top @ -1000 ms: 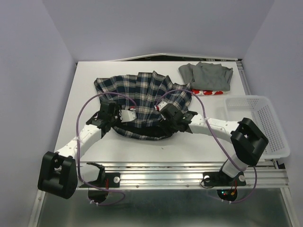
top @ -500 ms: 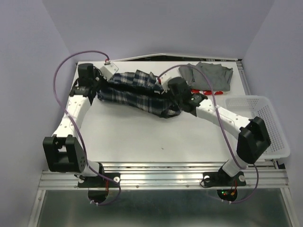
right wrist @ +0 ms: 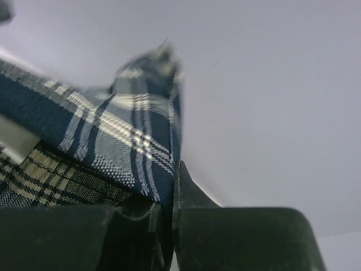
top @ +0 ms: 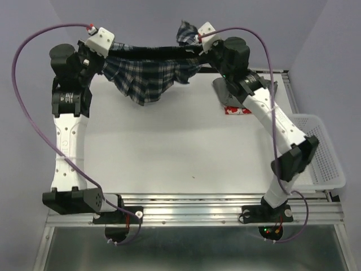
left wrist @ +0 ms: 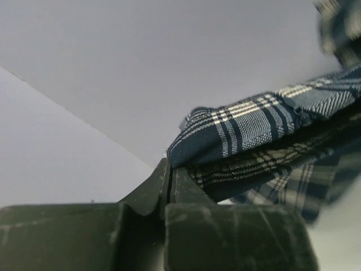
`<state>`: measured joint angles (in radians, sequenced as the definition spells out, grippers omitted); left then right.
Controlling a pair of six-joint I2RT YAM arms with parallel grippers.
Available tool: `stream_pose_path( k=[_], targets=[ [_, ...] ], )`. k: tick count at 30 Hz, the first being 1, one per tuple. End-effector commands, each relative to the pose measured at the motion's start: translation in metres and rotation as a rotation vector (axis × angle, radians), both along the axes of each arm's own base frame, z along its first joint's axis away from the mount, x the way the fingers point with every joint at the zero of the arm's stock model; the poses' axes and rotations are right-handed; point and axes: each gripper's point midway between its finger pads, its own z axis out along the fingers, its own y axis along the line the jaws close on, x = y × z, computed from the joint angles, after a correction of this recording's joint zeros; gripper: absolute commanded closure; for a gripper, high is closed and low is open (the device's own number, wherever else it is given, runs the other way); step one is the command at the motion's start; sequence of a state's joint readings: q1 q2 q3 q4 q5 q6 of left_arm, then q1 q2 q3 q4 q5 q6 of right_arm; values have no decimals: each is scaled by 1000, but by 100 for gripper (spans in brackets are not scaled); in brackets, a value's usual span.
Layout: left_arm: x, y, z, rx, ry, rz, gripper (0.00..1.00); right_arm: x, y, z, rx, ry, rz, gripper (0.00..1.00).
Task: Fold and stack the skirts
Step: Flatten the skirt out
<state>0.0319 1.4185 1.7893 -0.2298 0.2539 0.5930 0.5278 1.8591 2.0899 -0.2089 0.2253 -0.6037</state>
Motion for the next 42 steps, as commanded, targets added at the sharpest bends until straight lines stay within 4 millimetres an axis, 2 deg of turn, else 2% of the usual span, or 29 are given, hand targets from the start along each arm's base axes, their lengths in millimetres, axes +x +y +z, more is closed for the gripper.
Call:
stream_pose_path(
  k=[1, 2, 3, 5, 6, 8, 9, 10, 11, 12, 14, 16, 17, 18, 19, 20, 22, 23, 25, 26, 27, 28, 29, 31, 33, 36, 39, 40, 42],
  targets=[
    [-51, -9, -57, 152, 158, -109, 100, -60, 3, -56, -159, 131, 164, 99],
    [-72, -21, -110, 220, 317, -215, 100, -95, 5, -128, -308, 327, 263, 99],
    [-83, -25, -135, 241, 392, -247, 100, -115, 2, -162, -361, 427, 317, 99],
    [-113, -34, -195, 293, 591, -359, 100, -175, 10, -235, -497, 649, 521, 99],
    [-138, -38, -222, 298, 728, -410, 100, -202, -1, -256, -546, 761, 548, 99],
    [-144, -37, -223, 302, 765, -422, 100, -217, -4, -263, -572, 824, 577, 99],
    [-146, -33, -224, 271, 804, -412, 100, -209, 0, -250, -575, 806, 570, 99],
    [-140, -35, -199, 256, 749, -417, 100, -197, -1, -240, -598, 778, 536, 99],
    [-138, -35, -192, 244, 747, -423, 100, -186, -1, -230, -596, 758, 514, 99],
    [-134, -35, -199, 217, 800, -431, 100, -174, 7, -215, -589, 741, 513, 99],
    [-120, -33, -198, 162, 811, -380, 100, -159, 7, -214, -589, 754, 474, 99],
    [-84, -25, -190, 118, 722, -281, 100, -116, 9, -216, -558, 707, 378, 99],
    [-72, -14, -191, 58, 714, -167, 100, -90, 1, -211, -537, 667, 287, 99],
    [-45, -7, -170, 48, 591, -108, 100, -57, -6, -197, -484, 597, 218, 99],
    [-30, -1, -167, 30, 561, -65, 100, -35, -8, -189, -456, 562, 165, 99],
    [-16, 5, -149, 26, 502, -27, 100, 2, -5, -168, -413, 494, 107, 99],
    [23, 11, -132, -33, 417, 28, 100, 44, -13, -138, -361, 384, 27, 99],
    [52, 19, -113, -78, 348, 82, 100, 75, -9, -104, -340, 229, -29, 99],
    [83, 31, -96, -124, 285, 158, 100, 101, -18, -70, -328, 50, -129, 99],
    [94, 35, -51, -152, 175, 175, 100, 118, -20, -45, -251, -116, -176, 99],
    [124, 39, -67, -177, 182, 196, 100, 120, -21, -27, -204, -213, -200, 99],
    [134, 44, -53, -227, 129, 229, 100, 126, -31, -14, -150, -300, -226, 99],
    [140, 47, -7, -265, -10, 228, 100, 123, -32, 11, -64, -415, -236, 99],
    [156, 52, 7, -333, -103, 244, 100, 128, -47, 36, 48, -537, -270, 99],
    [150, 50, 50, -391, -277, 207, 100, 117, -68, 69, 182, -695, -272, 99],
    [129, 50, 77, -390, -456, 174, 100, 106, -86, 84, 337, -771, -216, 99],
    [122, 51, 74, -342, -504, 173, 100, 99, -92, 94, 446, -797, -173, 99],
    [121, 52, 72, -336, -505, 171, 100, 102, -94, 90, 437, -795, -165, 99],
    [130, 55, 47, -318, -456, 168, 100, 121, -79, 56, 395, -718, -123, 99]
  ],
)
